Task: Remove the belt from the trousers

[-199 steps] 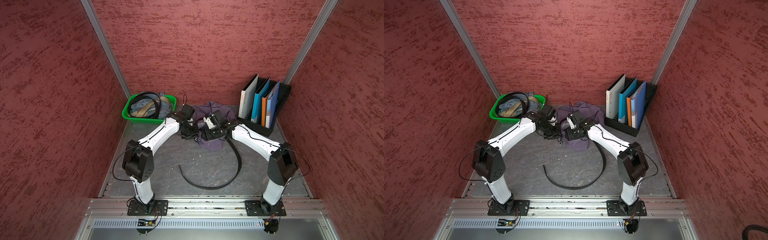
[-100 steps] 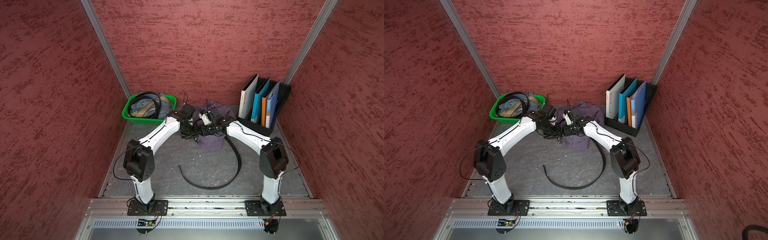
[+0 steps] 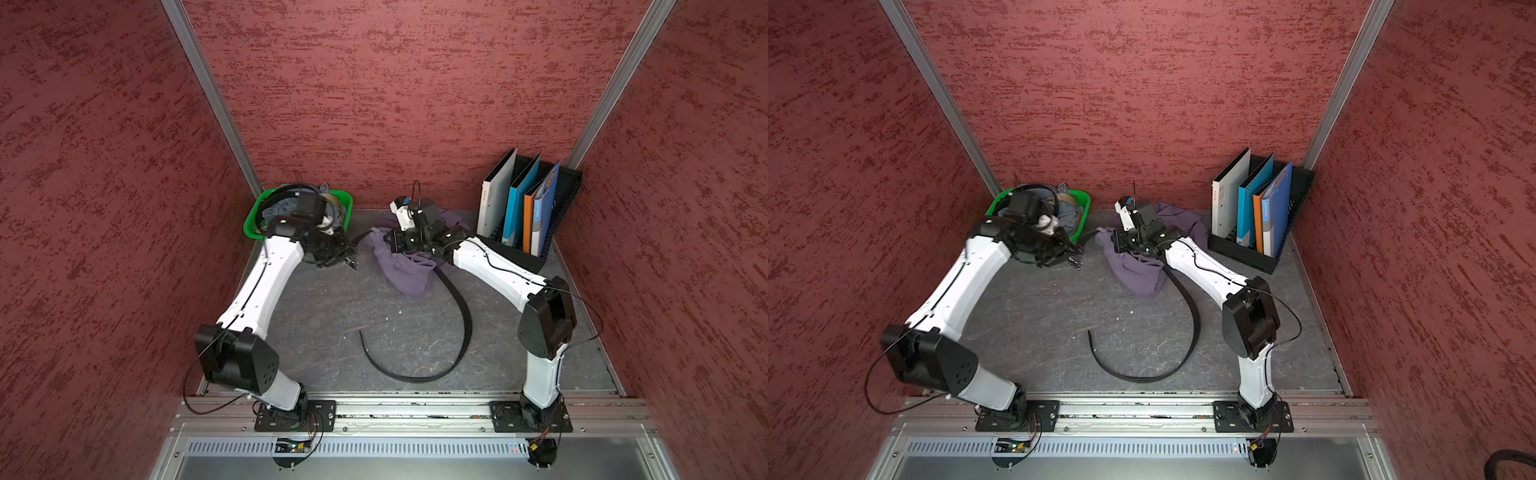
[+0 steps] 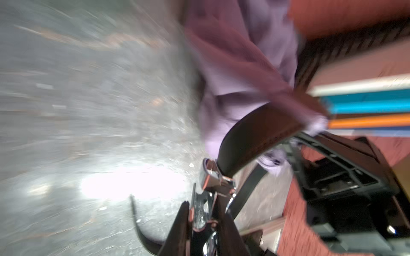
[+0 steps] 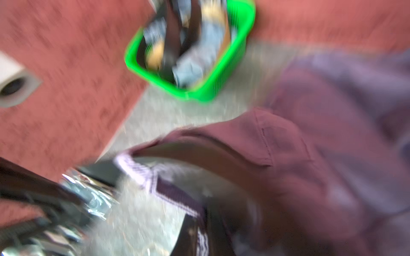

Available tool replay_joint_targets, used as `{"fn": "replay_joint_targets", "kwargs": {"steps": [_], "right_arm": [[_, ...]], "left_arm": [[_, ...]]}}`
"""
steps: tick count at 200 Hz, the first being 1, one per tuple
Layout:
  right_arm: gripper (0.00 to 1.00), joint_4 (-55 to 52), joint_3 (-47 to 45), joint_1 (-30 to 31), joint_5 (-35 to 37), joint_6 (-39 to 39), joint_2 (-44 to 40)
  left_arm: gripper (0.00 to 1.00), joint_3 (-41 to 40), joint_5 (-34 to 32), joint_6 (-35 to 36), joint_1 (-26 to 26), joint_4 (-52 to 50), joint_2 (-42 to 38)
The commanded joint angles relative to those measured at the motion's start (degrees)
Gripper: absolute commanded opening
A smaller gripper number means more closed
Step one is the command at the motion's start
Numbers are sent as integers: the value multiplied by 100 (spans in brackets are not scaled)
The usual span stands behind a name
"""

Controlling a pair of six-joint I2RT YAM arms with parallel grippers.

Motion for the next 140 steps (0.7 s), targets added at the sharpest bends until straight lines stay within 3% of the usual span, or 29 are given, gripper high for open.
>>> {"fn": "replay_joint_targets", "kwargs": {"steps": [1, 17, 40, 76, 99, 117, 140], "right_arm": [[0, -593, 354, -512, 1185, 45, -10], [0, -837, 717, -657, 1361, 64, 107], [0, -1209, 1267, -929, 1480, 179, 266], [0, -2006, 2077, -1205, 1620, 176, 558], [0, -2432, 2442, -1348, 1619, 198, 784], [0, -2671, 2493, -1496, 1682, 371, 872], [0, -3034, 2421, -1739, 1718, 741, 1034]], "left_arm": [[6, 817, -342, -17, 1236, -690, -705], [5, 1646, -613, -6, 1844, -1097, -791], [5, 2690, -844, -94, 2328, -1205, -791], [5, 4017, 219, -781, 3410, -388, -566], [5, 5137, 947, -1550, 4865, 18, -340], [4, 5136, 1624, -2300, 6064, 508, -354], [3, 4300, 2443, -3325, 7034, 1656, -535]]}}
